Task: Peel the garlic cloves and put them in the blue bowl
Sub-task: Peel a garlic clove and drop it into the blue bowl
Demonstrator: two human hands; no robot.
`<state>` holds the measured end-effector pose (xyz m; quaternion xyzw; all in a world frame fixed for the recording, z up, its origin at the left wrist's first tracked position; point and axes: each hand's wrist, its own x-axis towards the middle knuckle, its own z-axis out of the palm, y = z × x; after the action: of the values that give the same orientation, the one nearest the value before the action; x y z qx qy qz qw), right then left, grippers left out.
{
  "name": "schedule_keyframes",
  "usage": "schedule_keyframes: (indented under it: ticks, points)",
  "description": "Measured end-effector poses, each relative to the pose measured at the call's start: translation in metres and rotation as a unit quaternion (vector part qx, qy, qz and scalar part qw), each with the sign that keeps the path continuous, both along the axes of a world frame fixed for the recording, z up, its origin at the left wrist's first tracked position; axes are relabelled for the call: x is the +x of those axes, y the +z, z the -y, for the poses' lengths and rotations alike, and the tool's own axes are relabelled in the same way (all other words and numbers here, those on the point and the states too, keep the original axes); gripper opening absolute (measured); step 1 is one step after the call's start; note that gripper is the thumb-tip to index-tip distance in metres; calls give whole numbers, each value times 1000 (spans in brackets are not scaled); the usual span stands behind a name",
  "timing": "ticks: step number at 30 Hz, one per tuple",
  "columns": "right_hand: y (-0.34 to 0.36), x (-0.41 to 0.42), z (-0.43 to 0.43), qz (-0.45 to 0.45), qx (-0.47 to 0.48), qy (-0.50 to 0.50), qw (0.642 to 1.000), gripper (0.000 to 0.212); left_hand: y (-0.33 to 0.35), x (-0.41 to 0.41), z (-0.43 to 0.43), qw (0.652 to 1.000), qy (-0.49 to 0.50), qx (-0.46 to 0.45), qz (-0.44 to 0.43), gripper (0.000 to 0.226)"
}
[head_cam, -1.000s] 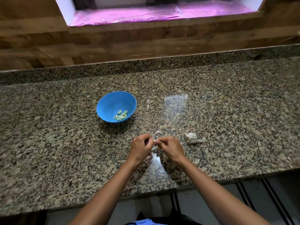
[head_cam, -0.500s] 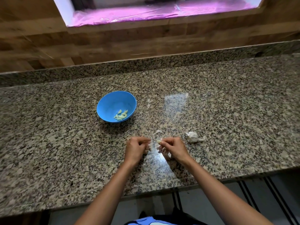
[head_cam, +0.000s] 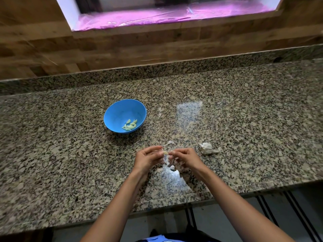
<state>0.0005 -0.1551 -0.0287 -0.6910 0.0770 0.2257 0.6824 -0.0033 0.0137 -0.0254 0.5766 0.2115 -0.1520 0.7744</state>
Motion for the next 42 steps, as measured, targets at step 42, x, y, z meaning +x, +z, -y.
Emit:
schedule_keyframes:
  ticks: [42]
  points:
    - [-3, -33, 4, -189, 125, -287, 931, 11, -23, -57, 5, 589, -407, 564, 412, 43]
